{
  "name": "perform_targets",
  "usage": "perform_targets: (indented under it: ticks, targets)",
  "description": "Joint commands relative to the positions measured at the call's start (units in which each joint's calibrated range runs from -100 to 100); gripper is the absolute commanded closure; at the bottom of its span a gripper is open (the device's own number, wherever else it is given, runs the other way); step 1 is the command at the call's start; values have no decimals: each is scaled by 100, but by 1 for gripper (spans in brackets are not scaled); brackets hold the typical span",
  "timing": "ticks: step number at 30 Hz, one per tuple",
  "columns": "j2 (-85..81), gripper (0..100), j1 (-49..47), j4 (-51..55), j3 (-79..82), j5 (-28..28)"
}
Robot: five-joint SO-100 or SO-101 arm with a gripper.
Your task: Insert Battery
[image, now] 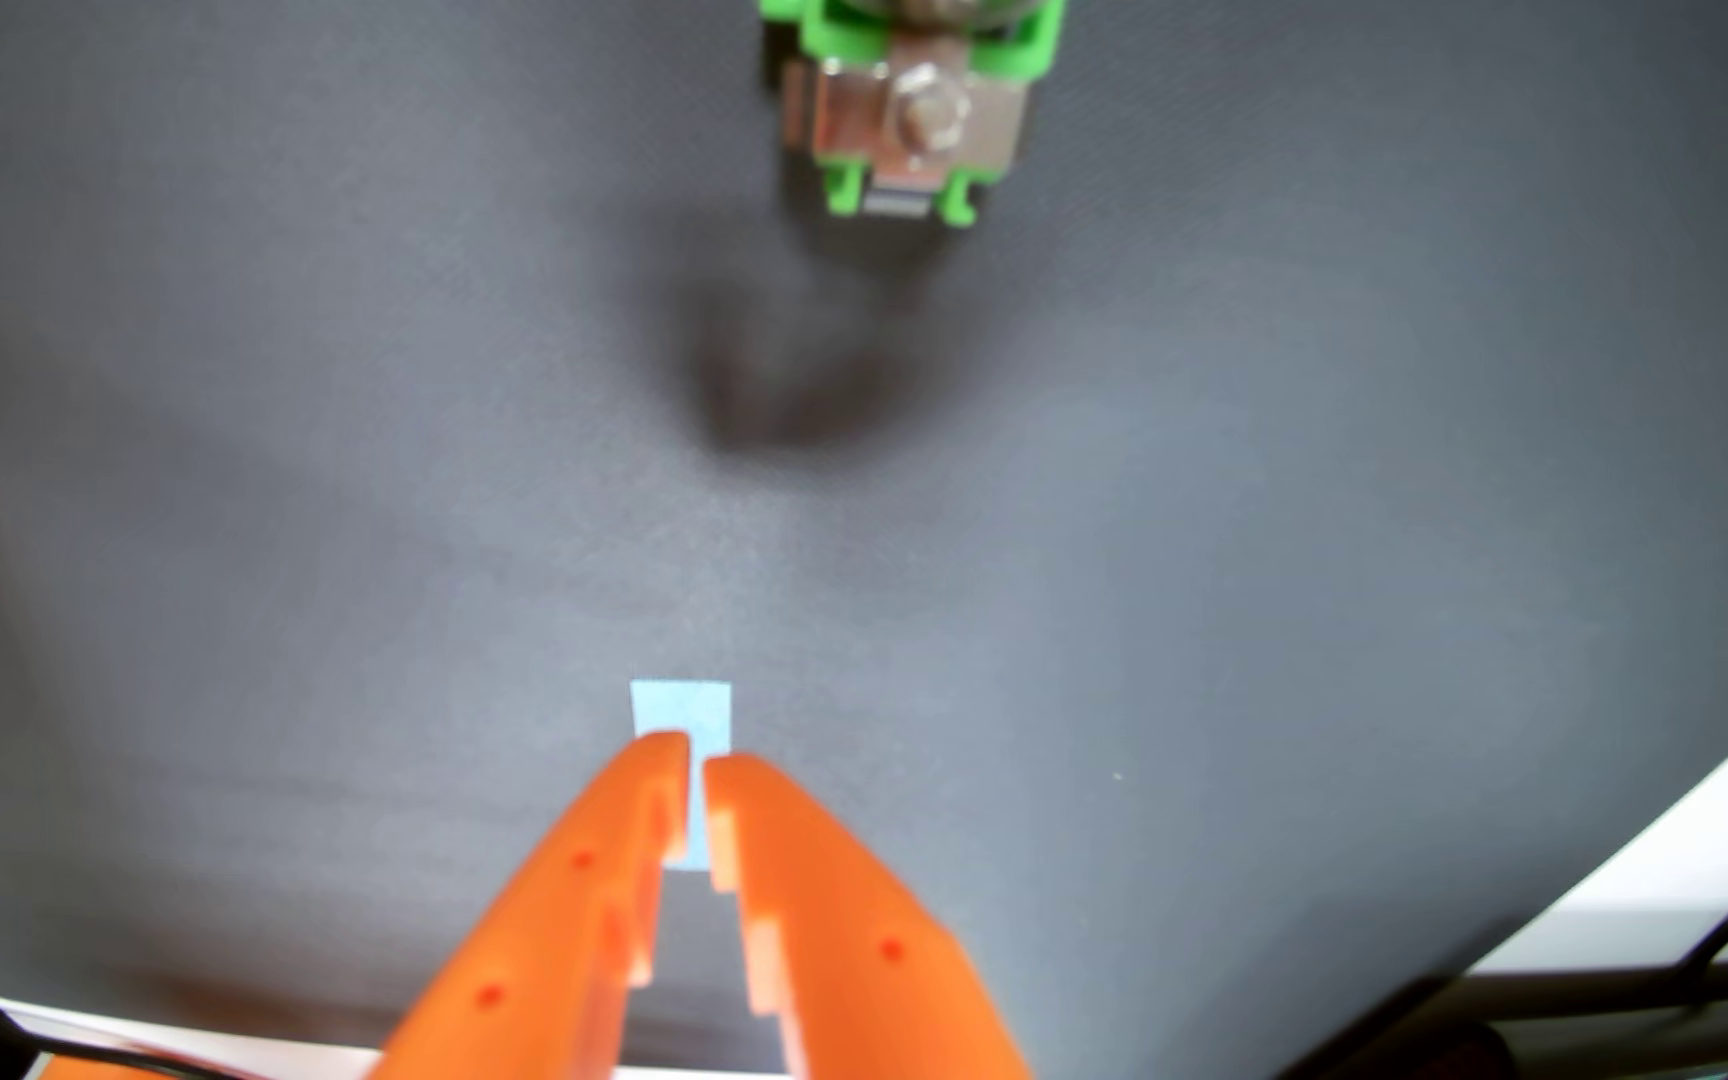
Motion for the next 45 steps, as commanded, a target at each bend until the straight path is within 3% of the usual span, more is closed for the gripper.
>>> perform_targets:
  ticks: [1,45]
  targets:
    - [-165,98,15,24,-201,13]
    - [-173,98,15,24,-255,13]
